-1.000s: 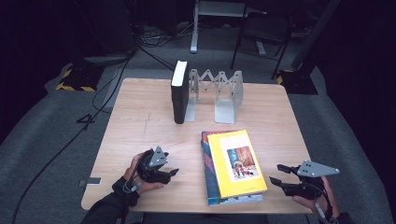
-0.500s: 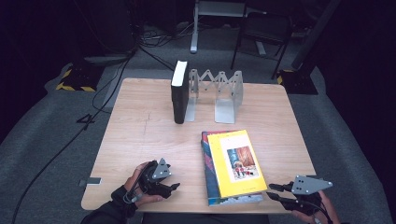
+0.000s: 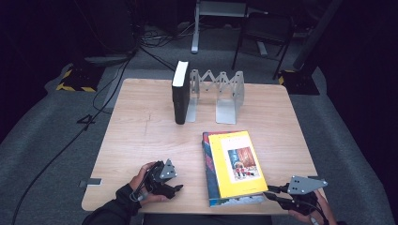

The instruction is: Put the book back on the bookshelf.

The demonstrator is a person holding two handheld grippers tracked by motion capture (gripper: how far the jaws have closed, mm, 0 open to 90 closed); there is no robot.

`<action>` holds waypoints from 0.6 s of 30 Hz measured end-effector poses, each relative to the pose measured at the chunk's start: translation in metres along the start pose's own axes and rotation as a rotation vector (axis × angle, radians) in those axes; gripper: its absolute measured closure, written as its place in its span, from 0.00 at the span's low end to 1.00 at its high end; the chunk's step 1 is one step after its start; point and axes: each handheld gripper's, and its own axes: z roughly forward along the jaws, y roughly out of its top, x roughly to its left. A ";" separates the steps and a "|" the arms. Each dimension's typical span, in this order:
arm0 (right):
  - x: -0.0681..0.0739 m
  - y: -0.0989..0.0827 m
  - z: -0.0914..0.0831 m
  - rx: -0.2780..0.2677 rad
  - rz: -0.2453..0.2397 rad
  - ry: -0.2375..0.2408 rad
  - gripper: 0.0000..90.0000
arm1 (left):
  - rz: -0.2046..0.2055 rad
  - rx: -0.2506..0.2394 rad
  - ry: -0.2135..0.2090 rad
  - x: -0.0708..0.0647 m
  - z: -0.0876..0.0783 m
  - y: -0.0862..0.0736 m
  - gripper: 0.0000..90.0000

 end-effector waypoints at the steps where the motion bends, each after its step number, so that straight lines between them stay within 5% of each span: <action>1: 0.002 0.001 0.001 0.004 -0.005 0.001 0.81 | -0.003 0.000 -0.002 0.002 0.000 0.000 0.27; 7: 0.008 0.007 0.006 -0.003 0.002 0.014 0.76 | -0.062 -0.002 -0.029 0.019 0.001 -0.005 0.25; 11: 0.004 0.013 -0.004 0.040 -0.042 -0.010 0.53 | -0.078 -0.008 -0.031 0.021 -0.001 -0.008 0.25; 15: -0.010 0.017 -0.019 -0.043 0.039 -0.038 0.49 | -0.071 -0.027 -0.038 0.023 -0.001 -0.011 0.24; 18: -0.015 0.023 -0.016 -0.053 0.057 -0.055 0.46 | -0.071 -0.044 -0.040 0.023 0.001 -0.013 0.23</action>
